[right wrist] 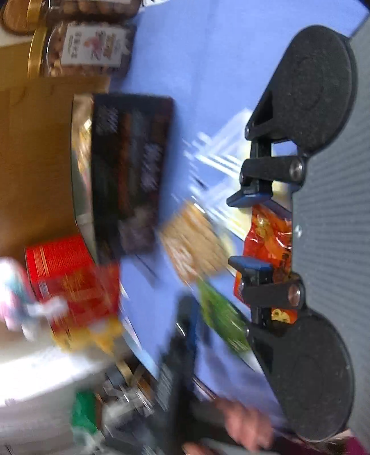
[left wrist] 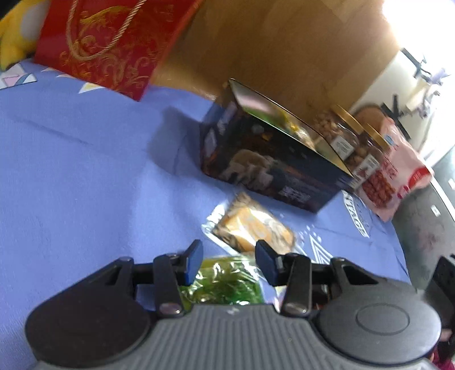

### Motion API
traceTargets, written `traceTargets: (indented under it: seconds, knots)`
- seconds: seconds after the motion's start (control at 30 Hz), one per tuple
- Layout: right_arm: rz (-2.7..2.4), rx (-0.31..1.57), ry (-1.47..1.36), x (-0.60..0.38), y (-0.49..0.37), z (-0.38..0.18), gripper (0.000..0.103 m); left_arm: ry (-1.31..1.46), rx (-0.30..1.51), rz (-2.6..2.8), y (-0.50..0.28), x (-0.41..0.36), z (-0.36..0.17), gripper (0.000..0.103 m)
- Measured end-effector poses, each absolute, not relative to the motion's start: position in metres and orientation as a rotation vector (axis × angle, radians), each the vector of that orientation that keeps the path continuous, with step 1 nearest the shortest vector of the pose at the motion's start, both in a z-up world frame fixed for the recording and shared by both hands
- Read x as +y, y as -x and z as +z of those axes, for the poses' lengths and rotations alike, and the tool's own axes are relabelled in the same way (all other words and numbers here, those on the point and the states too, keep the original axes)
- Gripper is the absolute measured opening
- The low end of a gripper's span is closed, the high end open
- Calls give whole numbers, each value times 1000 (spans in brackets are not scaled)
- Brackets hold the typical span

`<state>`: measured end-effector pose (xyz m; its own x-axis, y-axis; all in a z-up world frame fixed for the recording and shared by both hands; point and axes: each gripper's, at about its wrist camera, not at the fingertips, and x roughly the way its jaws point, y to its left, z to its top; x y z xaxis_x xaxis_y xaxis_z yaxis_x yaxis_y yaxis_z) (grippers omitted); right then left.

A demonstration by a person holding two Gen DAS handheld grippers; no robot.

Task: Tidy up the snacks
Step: 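Reach the left gripper to the clear biscuit bag and grasp it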

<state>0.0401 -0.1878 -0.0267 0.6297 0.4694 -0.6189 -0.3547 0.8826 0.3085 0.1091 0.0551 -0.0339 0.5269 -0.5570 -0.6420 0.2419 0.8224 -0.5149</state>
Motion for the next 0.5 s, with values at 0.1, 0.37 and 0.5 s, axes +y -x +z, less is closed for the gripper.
traceTargets:
  seconds: [0.1,0.37,0.5]
  knots:
    - [474,753,-241,-200,-26,-22,41,373,843,-497,-113,57,-19,43]
    - [390,890,-713,-238,-80,-42,39,297,949,-538,-162,32,-30,44]
    - [406,890,-847,-238,-97,-56,36,298,918,-547,-154,28,-34,45]
